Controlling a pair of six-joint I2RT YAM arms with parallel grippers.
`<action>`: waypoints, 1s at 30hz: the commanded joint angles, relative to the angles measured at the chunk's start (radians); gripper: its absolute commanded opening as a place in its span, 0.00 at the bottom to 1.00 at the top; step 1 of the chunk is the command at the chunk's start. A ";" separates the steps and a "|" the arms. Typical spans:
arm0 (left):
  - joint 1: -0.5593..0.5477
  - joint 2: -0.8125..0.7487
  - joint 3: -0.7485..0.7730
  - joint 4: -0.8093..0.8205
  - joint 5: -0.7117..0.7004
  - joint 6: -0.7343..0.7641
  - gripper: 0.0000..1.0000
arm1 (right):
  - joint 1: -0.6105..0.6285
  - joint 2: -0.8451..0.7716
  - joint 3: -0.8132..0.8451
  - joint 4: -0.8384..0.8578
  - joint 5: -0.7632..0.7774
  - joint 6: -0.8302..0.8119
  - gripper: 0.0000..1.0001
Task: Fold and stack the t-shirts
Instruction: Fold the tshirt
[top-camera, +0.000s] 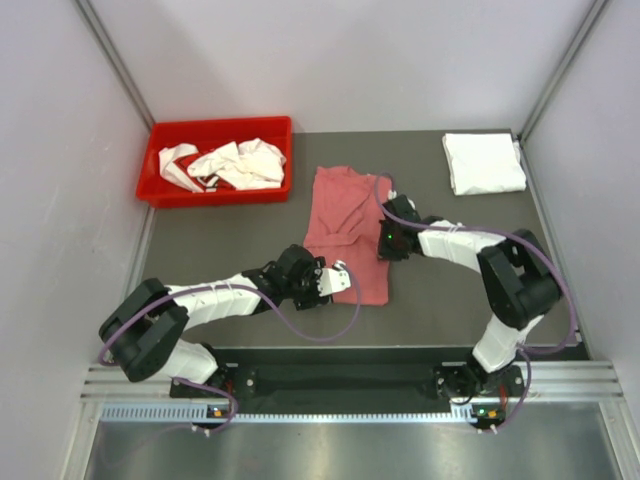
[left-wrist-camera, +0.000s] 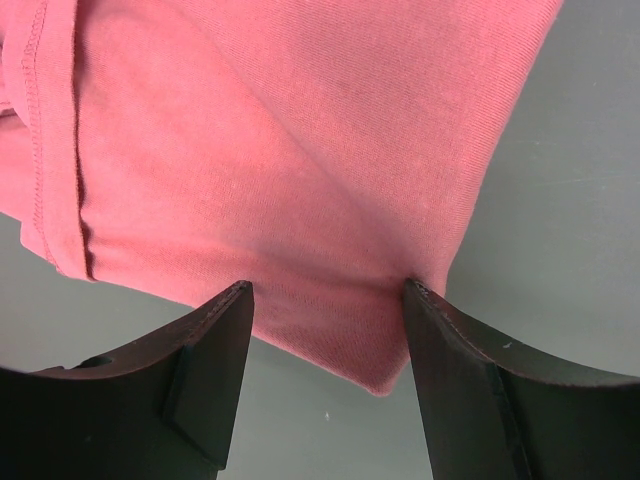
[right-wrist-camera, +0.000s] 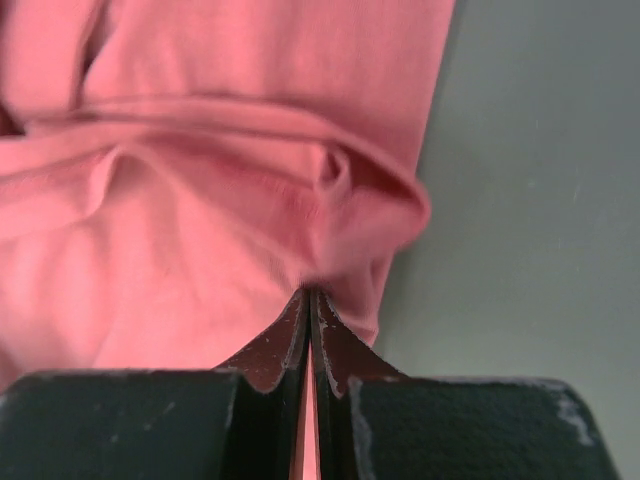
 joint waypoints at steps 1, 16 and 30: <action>-0.001 0.029 -0.053 -0.134 0.003 -0.006 0.68 | -0.008 0.080 0.144 0.000 0.066 -0.039 0.00; -0.001 0.019 -0.070 -0.143 0.005 -0.001 0.68 | -0.064 0.240 0.428 -0.046 0.161 -0.092 0.00; -0.001 0.029 -0.065 -0.134 0.002 -0.003 0.68 | -0.045 -0.111 0.030 -0.053 0.026 -0.043 0.26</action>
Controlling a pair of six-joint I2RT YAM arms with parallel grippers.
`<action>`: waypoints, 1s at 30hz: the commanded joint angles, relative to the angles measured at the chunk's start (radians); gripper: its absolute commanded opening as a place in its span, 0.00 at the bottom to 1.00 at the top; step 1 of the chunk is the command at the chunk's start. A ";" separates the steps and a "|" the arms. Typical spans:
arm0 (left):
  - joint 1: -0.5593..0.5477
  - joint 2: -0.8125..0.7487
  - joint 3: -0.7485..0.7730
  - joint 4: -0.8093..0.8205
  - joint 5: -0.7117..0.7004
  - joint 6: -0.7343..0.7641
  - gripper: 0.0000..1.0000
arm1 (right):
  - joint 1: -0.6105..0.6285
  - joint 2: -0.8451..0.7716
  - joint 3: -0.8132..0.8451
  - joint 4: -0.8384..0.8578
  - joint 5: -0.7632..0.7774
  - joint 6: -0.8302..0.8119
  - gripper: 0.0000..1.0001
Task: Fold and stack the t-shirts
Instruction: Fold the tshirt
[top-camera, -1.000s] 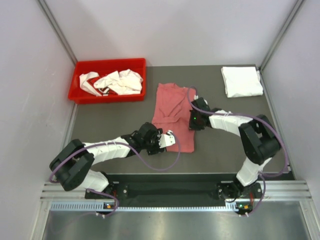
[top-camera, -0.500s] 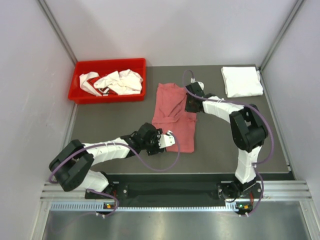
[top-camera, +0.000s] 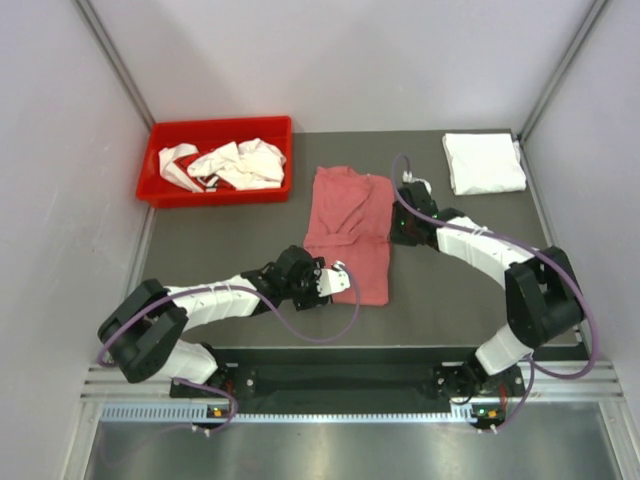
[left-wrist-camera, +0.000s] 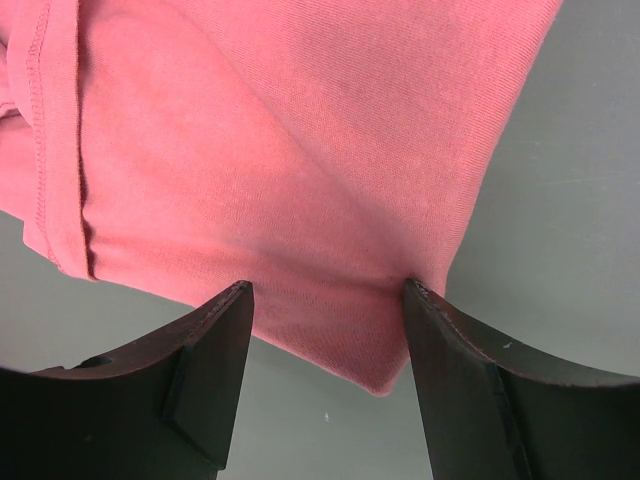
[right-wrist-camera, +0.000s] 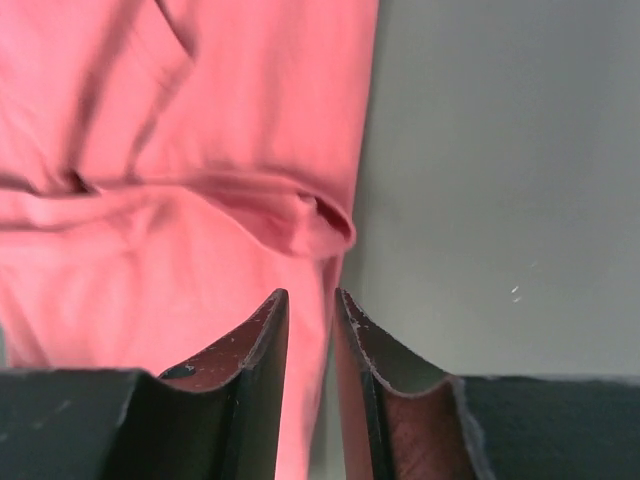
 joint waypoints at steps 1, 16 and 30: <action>-0.001 0.038 -0.049 -0.155 0.002 -0.004 0.68 | 0.014 -0.004 -0.091 0.044 -0.088 0.051 0.26; -0.001 0.035 -0.050 -0.162 0.000 -0.005 0.68 | 0.003 0.192 0.054 0.121 -0.086 0.056 0.21; -0.001 0.033 -0.057 -0.166 0.005 0.001 0.68 | -0.059 0.319 0.191 0.107 -0.080 0.026 0.25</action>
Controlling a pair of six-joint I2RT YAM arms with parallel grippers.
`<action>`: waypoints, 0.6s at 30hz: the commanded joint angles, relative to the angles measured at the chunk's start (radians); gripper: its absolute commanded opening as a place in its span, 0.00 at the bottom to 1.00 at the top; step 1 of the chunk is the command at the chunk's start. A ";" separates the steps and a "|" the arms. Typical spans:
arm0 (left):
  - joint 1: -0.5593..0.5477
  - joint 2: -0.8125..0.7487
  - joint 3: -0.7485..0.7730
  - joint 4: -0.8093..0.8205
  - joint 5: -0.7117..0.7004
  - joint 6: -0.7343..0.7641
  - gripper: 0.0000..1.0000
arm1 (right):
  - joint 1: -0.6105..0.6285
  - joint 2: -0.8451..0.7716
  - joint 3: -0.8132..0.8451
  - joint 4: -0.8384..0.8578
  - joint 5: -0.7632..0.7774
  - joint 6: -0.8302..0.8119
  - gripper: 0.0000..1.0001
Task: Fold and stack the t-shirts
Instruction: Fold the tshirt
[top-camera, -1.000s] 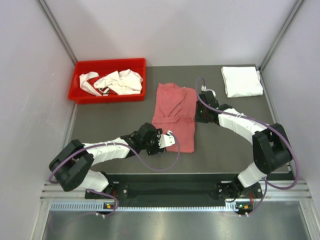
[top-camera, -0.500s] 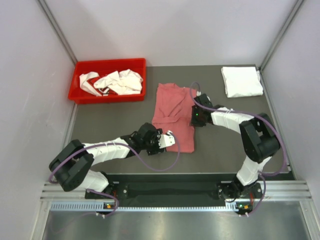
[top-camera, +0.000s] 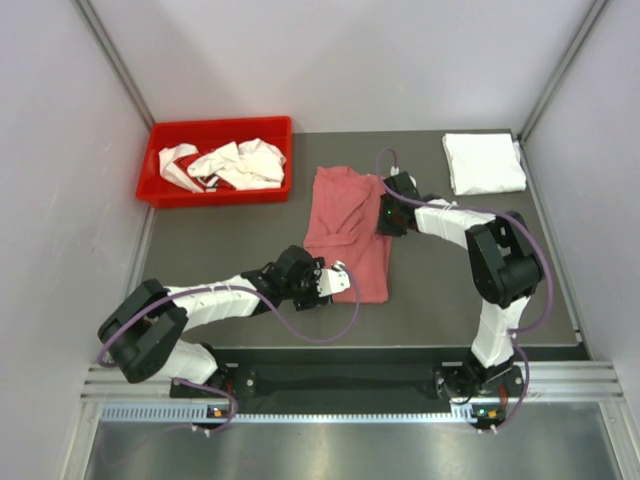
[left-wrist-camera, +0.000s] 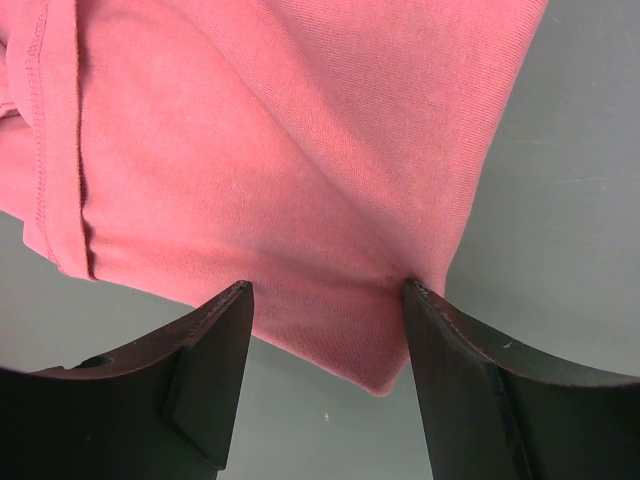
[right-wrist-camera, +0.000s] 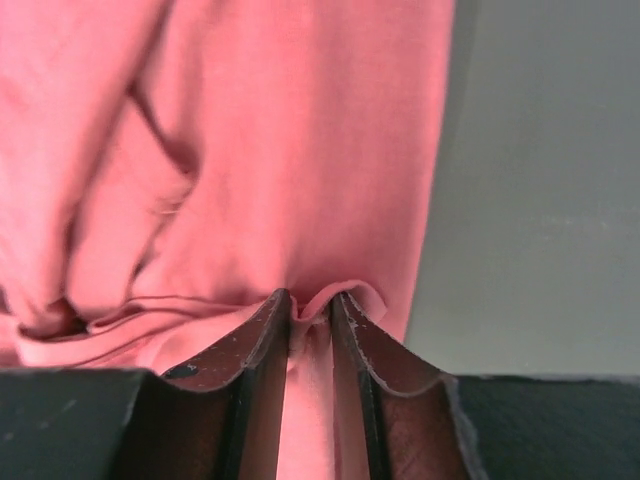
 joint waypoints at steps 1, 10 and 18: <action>0.001 0.032 -0.057 -0.166 0.005 0.002 0.68 | -0.035 0.019 0.027 0.035 -0.005 -0.009 0.25; -0.001 0.038 -0.058 -0.169 0.006 0.005 0.68 | -0.062 -0.079 -0.063 0.141 -0.105 -0.063 0.00; -0.001 0.033 -0.052 -0.172 -0.002 0.001 0.68 | -0.078 -0.167 -0.220 0.155 -0.110 -0.062 0.01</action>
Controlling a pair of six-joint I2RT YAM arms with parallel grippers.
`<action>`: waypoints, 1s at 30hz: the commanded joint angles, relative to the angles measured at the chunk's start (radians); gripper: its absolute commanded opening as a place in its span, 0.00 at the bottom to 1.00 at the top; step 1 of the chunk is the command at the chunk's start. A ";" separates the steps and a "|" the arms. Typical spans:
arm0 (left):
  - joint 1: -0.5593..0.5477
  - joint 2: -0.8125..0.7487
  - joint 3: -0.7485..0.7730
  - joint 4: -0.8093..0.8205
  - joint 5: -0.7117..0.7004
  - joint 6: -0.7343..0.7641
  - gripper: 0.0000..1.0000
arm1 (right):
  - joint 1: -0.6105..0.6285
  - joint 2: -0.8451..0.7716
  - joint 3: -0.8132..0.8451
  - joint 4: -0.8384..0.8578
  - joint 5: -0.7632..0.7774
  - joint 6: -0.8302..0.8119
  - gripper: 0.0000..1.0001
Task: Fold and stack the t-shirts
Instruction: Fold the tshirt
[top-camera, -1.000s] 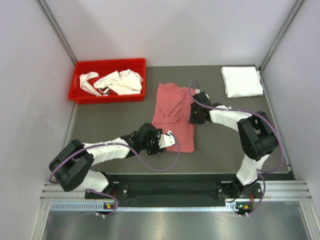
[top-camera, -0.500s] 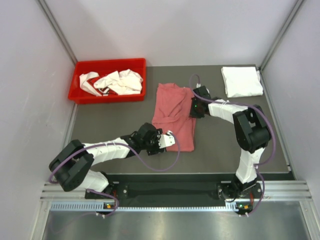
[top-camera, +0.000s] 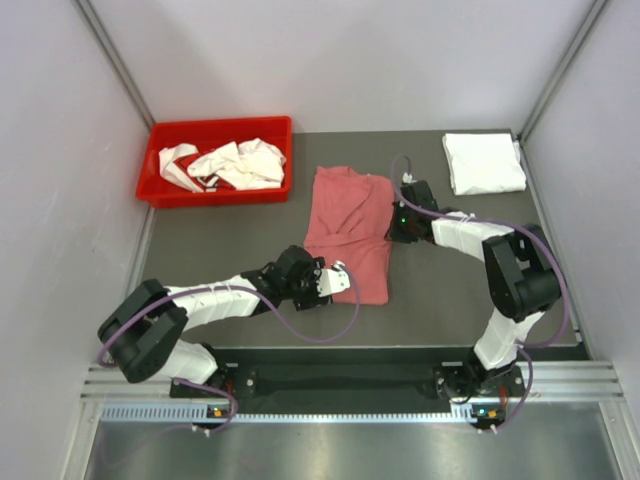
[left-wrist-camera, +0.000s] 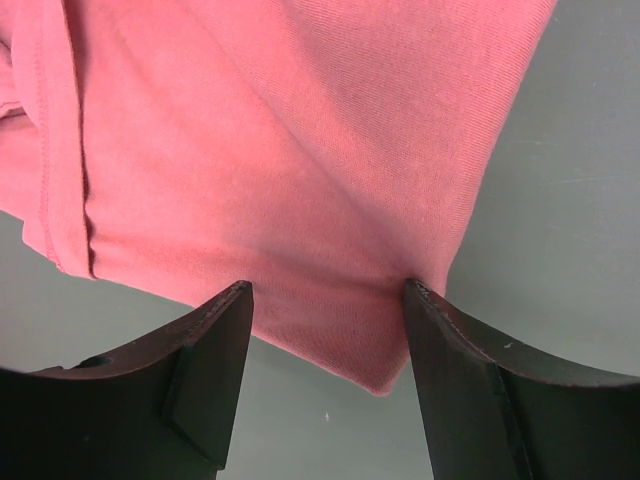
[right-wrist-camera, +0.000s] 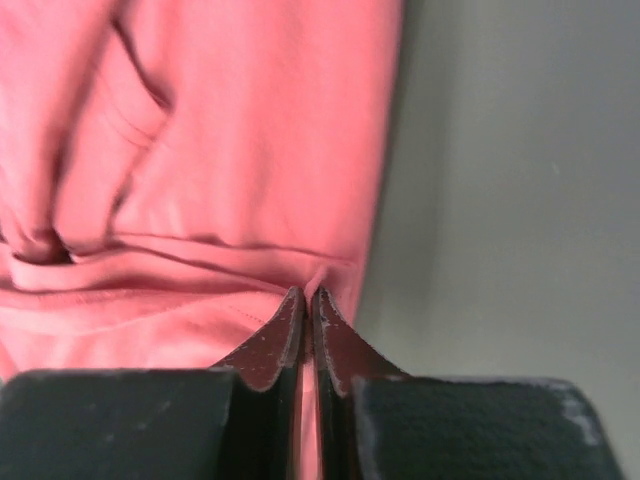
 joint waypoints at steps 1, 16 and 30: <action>0.001 0.027 -0.041 -0.176 -0.006 -0.001 0.68 | -0.028 -0.043 -0.045 0.028 0.016 -0.014 0.08; 0.155 -0.116 0.232 -0.311 0.238 -0.101 0.92 | -0.030 -0.165 0.099 -0.154 0.130 -0.121 0.57; 0.223 0.143 0.218 0.184 -0.113 -0.069 0.71 | 0.276 -0.515 -0.262 -0.116 0.184 0.196 0.57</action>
